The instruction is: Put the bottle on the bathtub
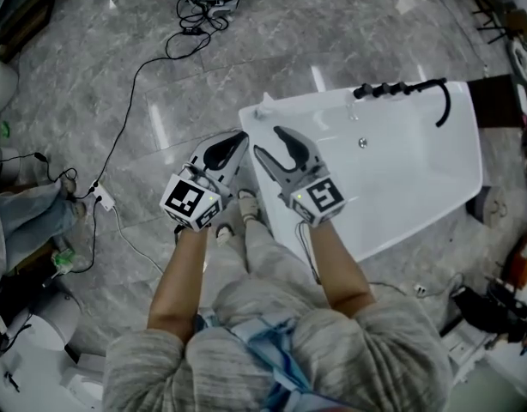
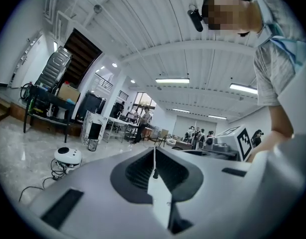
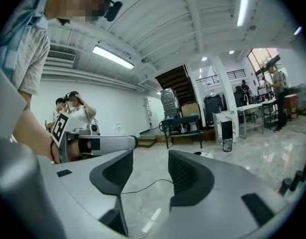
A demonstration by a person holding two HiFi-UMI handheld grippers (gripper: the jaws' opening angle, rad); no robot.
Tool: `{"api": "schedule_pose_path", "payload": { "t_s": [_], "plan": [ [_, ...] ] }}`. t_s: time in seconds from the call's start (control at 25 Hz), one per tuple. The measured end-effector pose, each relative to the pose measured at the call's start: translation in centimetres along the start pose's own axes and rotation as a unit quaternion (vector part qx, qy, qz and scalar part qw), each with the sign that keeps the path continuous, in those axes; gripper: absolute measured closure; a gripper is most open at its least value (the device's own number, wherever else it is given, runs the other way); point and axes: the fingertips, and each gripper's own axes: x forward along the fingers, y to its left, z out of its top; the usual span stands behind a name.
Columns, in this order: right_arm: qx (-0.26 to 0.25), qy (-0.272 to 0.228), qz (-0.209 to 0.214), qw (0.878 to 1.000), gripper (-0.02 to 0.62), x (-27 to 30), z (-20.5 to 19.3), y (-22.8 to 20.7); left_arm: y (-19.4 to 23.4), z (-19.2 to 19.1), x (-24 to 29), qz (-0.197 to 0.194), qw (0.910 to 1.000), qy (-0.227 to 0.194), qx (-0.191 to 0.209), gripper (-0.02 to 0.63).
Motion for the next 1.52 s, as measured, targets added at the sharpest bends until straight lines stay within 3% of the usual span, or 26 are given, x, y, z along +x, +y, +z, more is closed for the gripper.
{"api": "schedule_pose_path", "payload": {
  "t_s": [0.28,0.36,0.44,0.68,1.24,1.52],
  "plan": [
    [-0.014,-0.019,0.026,0.999,0.375,-2.2,3.7,5.3,-3.7,2.8,-3.7,-0.022,0.9994,-0.020,0.021,0.595],
    [-0.020,-0.028,0.027,0.999,0.442,-3.1,4.8,6.5,-5.0,3.5,-4.8,-0.024,0.9992,-0.020,0.024,0.595],
    [-0.028,-0.035,0.025,0.999,0.452,-4.1,5.6,7.7,-6.1,4.2,-6.0,-0.029,0.9989,-0.023,0.028,0.595],
    [-0.041,-0.046,0.014,0.998,0.591,-7.5,7.4,11.0,-9.5,5.8,-8.9,-0.046,0.9975,-0.036,0.039,0.595],
    [-0.079,-0.082,-0.016,0.993,0.591,-11.8,10.9,18.0,-15.5,8.3,-13.5,-0.097,0.9909,-0.059,0.072,0.595],
    [-0.095,-0.079,-0.013,0.992,0.591,-13.7,11.6,20.6,-18.0,9.8,-15.8,-0.103,0.9867,-0.073,0.102,0.595]
  ]
}}
